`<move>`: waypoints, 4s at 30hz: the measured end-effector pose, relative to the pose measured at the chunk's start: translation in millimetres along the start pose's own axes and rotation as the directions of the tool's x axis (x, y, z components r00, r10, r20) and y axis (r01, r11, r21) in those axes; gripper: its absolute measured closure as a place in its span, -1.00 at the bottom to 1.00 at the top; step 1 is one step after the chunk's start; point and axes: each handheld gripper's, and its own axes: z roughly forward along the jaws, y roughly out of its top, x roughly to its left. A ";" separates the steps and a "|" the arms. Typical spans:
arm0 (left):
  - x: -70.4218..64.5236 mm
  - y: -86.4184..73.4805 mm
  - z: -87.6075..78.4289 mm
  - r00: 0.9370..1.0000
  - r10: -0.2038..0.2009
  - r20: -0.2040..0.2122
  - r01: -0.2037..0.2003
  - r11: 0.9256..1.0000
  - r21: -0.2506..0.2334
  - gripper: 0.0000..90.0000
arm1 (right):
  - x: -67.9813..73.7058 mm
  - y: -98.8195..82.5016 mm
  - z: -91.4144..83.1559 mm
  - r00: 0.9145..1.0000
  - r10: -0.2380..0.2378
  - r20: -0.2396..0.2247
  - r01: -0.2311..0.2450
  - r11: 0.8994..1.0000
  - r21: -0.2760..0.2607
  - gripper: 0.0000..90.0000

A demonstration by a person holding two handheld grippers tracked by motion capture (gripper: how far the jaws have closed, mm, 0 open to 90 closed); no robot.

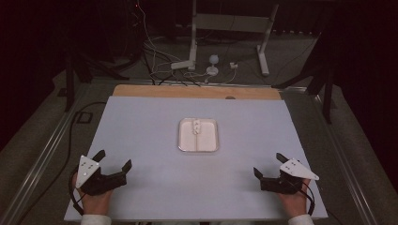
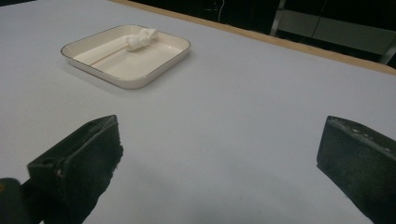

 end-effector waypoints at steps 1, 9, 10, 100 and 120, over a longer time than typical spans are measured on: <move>0.3 -0.2 0.0 1.000 -0.001 -0.002 0.001 1.000 0.000 -0.99 | 0.0 -0.3 0.2 1.000 -0.001 -0.002 0.001 1.000 0.002 -1.00; 2.0 2.2 0.7 1.000 -0.029 -0.006 0.029 1.000 0.000 -0.99 | 0.6 -0.3 1.1 1.000 0.004 -0.002 -0.004 1.000 0.003 -1.00; 1.0 3.3 0.6 1.000 -0.023 -0.011 0.023 1.000 0.002 -0.99 | 0.7 -0.2 1.1 1.000 0.005 -0.003 -0.004 1.000 0.002 -1.00; -137.8 18.4 221.7 0.964 -0.120 0.238 0.019 0.921 0.389 -0.64 | -2.3 -2.5 2.6 1.000 0.015 -0.013 -0.015 1.000 0.025 -1.00; -135.7 17.2 223.7 0.984 -0.049 0.169 -0.042 0.868 0.494 0.65 | -6.3 -3.1 1.0 0.999 0.044 -0.011 -0.044 0.999 0.017 -1.00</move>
